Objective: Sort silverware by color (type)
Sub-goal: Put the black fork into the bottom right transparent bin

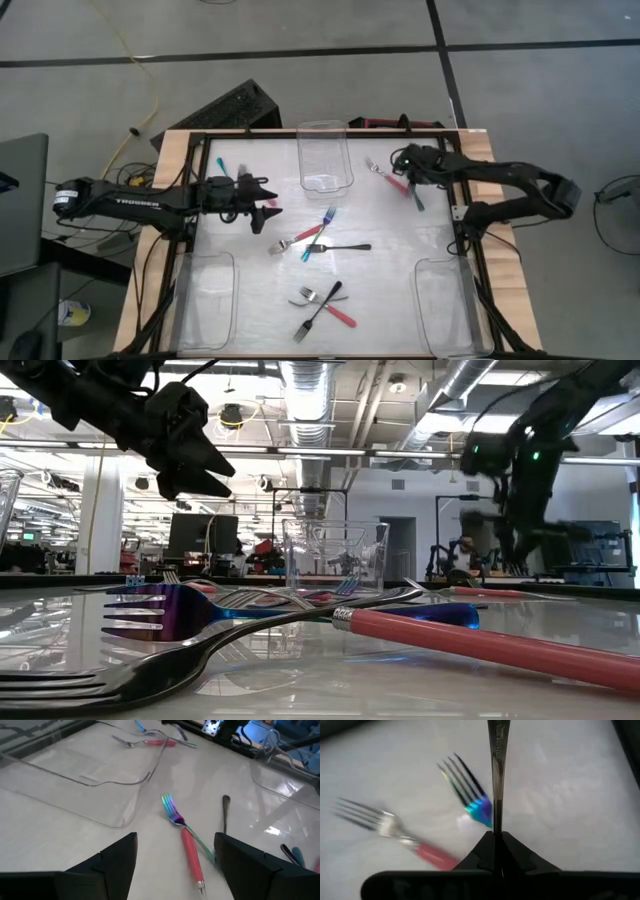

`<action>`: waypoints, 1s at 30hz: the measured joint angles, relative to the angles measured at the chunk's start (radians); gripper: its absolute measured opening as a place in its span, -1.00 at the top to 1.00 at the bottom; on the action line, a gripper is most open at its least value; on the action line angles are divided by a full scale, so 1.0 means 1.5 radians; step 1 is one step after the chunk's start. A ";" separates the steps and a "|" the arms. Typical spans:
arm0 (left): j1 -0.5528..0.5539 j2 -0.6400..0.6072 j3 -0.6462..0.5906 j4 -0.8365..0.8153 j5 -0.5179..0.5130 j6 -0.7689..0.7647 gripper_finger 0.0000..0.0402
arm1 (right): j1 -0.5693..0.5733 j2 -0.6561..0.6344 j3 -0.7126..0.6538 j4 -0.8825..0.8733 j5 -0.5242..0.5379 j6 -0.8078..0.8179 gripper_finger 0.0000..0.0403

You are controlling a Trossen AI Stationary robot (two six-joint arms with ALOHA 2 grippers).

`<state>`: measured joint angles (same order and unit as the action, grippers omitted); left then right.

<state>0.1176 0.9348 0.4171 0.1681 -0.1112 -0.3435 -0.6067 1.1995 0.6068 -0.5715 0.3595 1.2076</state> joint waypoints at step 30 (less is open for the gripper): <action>-0.005 0.000 0.000 0.004 -0.006 0.079 -0.24 | 0.720 -0.170 0.238 -0.056 -0.389 0.029 0.83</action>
<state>0.1104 0.9348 0.4171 0.1745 -0.1200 -0.2247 0.4731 0.9448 0.9642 -0.6558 -0.2242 1.2513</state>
